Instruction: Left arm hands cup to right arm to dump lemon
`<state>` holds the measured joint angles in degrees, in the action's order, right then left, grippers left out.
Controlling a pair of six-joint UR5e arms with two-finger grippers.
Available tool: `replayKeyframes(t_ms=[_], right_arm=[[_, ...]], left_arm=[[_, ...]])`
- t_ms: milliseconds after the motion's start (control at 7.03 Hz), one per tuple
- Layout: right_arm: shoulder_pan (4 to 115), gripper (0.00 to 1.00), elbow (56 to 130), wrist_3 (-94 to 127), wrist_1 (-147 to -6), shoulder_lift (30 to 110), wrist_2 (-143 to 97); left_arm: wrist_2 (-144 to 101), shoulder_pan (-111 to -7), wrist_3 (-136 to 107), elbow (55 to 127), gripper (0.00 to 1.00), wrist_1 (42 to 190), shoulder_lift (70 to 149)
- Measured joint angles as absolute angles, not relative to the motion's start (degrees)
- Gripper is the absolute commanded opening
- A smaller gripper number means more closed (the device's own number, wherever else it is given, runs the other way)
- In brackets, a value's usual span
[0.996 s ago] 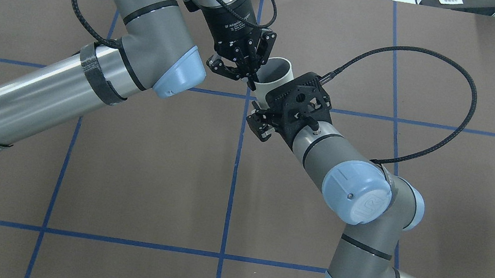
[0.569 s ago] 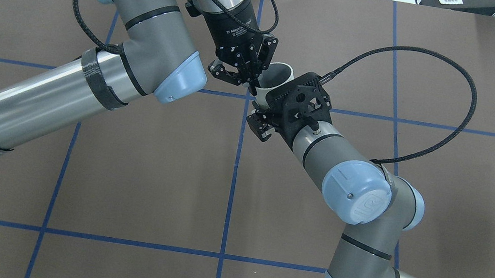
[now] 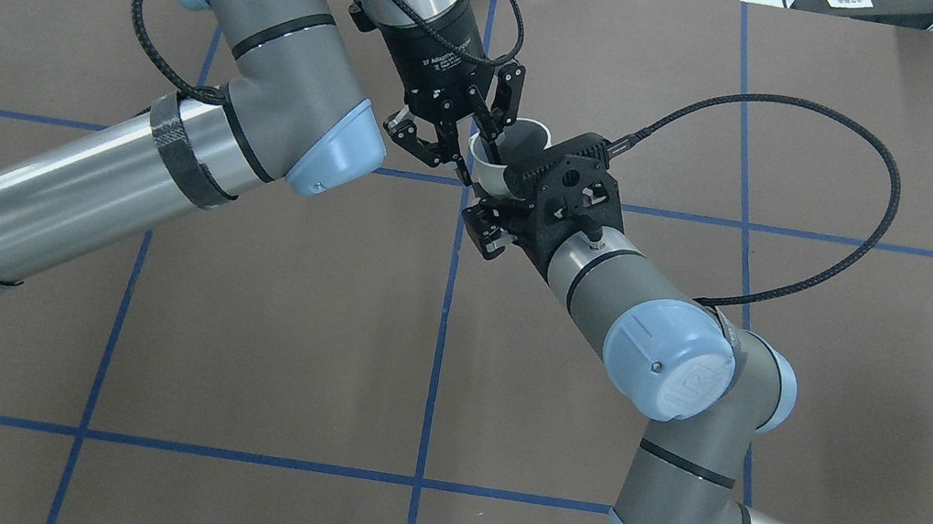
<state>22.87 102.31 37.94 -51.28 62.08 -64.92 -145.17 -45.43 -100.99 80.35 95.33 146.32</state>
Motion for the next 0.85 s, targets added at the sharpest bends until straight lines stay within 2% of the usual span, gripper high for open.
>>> replayKeyframes(t_ms=[854], right_arm=[[23.6, 0.02, 103.2, 39.7, -51.1, 63.0, -65.1]], left_arm=[[-143.3, -48.5, -100.3, 80.4, 1.0, 97.5, 145.2]])
